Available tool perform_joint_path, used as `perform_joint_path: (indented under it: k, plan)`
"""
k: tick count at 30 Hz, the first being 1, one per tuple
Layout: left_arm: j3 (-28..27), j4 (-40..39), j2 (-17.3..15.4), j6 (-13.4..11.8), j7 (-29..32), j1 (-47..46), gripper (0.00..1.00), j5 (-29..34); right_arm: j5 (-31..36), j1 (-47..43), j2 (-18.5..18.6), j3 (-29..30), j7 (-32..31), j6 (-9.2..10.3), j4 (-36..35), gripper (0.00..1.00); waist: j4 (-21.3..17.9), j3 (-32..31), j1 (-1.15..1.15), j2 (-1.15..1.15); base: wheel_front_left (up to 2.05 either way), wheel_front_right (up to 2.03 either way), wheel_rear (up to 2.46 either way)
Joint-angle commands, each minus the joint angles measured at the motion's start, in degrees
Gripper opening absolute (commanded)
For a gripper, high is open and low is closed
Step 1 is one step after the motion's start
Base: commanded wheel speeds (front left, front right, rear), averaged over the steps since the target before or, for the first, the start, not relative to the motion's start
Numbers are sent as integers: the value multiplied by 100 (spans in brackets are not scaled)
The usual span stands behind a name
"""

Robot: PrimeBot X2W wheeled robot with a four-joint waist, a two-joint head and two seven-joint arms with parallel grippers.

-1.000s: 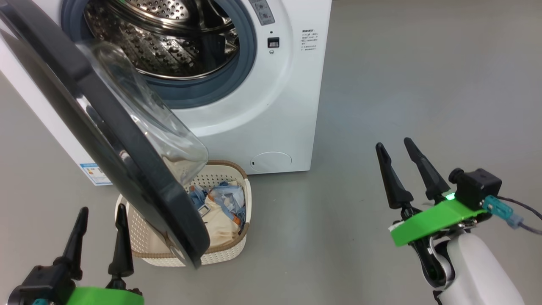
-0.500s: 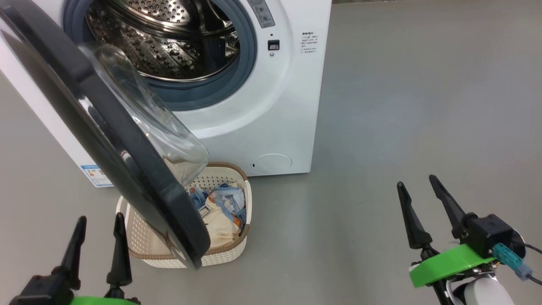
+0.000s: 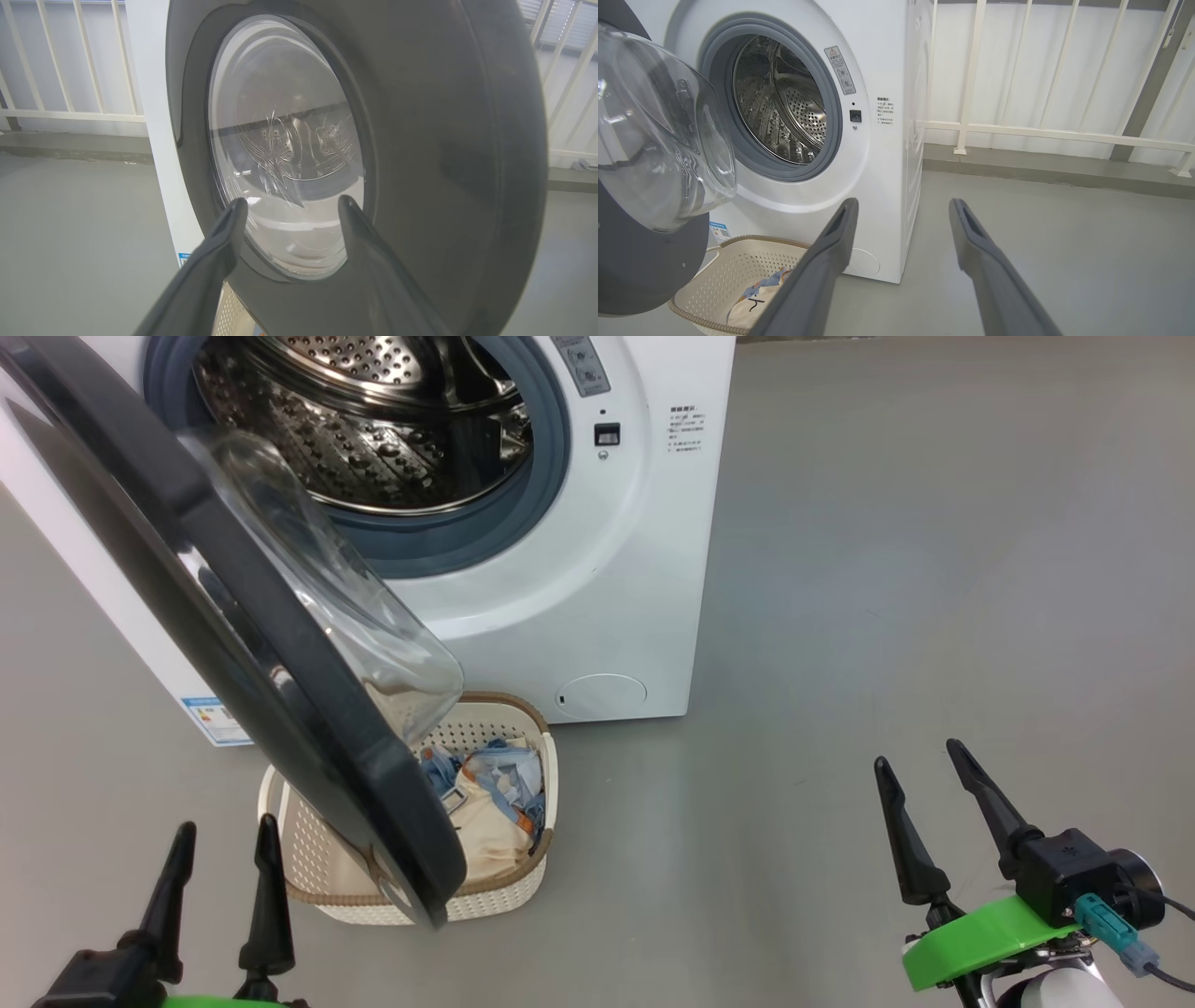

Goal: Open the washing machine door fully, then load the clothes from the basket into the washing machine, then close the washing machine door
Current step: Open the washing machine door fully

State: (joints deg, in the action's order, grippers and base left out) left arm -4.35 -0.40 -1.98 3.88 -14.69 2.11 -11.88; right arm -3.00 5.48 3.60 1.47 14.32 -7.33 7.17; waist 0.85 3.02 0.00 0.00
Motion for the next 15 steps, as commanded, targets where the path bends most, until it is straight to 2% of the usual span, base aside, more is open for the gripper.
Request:
perform_joint_path:
  k: [1, 15]
  plan:
    - [-163, -126, -89, 23, -31, -93, 100, 50, 73, 43, -17, -116, 67, -16, -138, 100, 4, 2, 0, 0, 0, 0, 0]
    - [-111, -14, -89, 37, -31, -109, 100, 43, 141, 13, -40, -106, 68, -16, 6, 100, 33, 2, 0, 0, 0, 0, 0]
